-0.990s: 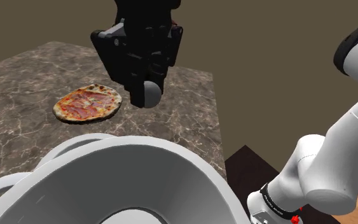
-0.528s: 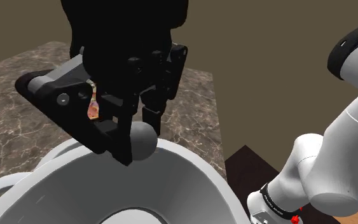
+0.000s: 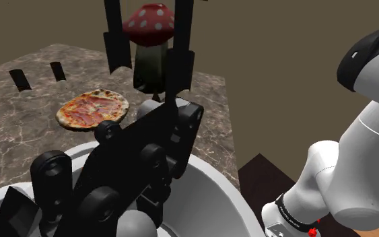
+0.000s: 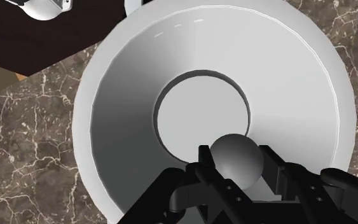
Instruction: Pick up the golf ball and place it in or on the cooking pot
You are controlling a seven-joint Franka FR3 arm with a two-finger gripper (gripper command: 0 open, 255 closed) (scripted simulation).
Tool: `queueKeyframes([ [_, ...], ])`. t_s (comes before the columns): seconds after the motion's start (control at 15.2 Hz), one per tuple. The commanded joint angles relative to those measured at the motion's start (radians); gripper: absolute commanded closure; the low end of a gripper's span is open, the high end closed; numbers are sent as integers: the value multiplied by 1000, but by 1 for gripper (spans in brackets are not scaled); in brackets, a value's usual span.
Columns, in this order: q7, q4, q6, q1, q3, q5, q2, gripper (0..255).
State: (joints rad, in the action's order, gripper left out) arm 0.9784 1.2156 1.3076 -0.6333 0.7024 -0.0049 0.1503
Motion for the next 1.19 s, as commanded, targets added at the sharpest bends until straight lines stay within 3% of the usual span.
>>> queueKeyframes([
  [0.0, -6, 49, 35, 9, -2, 12, -18, 255],
  [0.66, -53, 277, 194, 44, -19, 65, -102, 255],
  [1.12, -54, 282, 198, 45, -19, 66, -103, 255],
])
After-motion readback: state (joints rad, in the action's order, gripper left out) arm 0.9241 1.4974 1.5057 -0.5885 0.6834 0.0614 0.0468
